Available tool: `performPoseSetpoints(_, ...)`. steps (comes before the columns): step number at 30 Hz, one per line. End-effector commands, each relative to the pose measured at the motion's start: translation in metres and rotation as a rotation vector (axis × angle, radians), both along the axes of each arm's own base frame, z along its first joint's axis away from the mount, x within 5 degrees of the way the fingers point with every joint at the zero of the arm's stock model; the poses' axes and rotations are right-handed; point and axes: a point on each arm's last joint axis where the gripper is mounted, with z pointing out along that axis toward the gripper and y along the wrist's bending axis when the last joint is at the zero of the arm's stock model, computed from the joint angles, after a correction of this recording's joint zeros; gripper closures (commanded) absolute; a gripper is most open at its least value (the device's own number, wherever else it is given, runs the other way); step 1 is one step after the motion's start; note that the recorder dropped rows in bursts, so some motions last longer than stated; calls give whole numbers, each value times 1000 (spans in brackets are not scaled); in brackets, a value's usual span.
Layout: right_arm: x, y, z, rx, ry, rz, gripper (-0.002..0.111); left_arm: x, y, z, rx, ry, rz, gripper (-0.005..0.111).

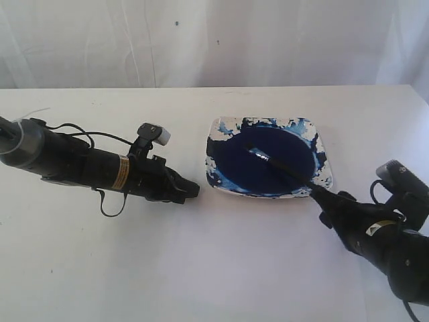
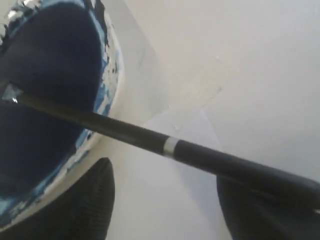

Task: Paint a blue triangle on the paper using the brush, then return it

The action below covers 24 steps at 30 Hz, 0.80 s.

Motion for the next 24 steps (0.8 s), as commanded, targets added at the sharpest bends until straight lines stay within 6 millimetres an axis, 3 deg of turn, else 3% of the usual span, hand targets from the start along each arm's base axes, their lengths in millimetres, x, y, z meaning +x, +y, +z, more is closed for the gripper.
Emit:
performPoseSetpoints(1, 7, -1, 6, 36, -86, -48, 51, 1, 1, -2, 42, -14, 10, 107)
performPoseSetpoints(12, 19, 1, 16, 169, -171, -164, 51, 1, 1, -2, 42, -14, 10, 107)
performPoseSetpoints(19, 29, 8, 6, 261, -131, -238, 51, 1, 1, -2, 42, -14, 10, 107)
performPoseSetpoints(24, 29, 2, -4, 271, -110, -336, 51, 1, 1, -2, 42, -14, 10, 107)
